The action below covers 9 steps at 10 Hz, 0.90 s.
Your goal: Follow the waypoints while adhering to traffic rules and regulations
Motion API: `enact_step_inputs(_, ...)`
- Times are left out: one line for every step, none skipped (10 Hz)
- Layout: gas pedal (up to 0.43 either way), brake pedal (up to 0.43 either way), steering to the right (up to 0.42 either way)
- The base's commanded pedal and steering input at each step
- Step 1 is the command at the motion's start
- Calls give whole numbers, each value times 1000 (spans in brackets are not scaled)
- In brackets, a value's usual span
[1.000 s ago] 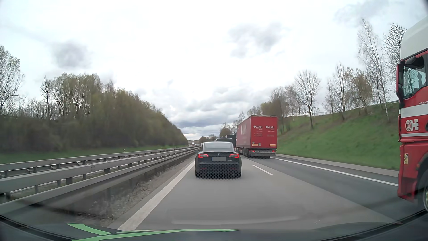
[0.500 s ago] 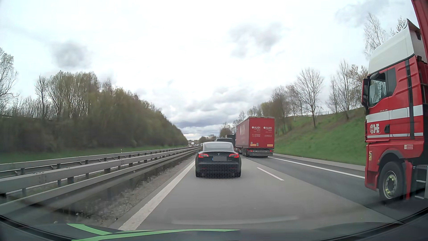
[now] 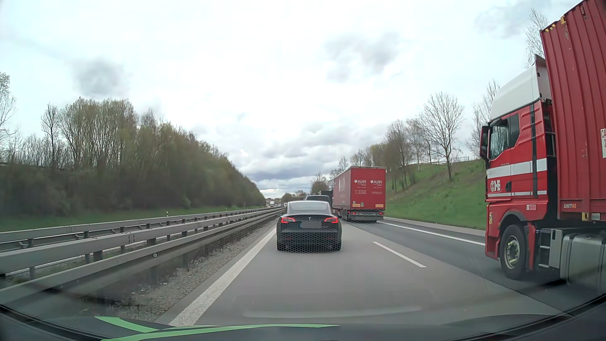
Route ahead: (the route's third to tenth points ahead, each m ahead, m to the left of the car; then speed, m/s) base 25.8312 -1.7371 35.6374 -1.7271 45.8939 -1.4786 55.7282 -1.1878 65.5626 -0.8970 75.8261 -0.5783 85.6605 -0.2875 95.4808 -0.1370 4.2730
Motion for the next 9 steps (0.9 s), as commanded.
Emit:
enact_step_inputs(98, 0, -1)
enact_step_inputs(98, 0, -1)
enact_step_inputs(98, 0, -1)
enact_step_inputs(98, 0, -1)
enact_step_inputs(98, 0, -1)
enact_step_inputs(98, 0, -1)
enact_step_inputs(87, 0, -1)
enact_step_inputs(79, 0, -1)
enact_step_inputs(79, 0, -1)
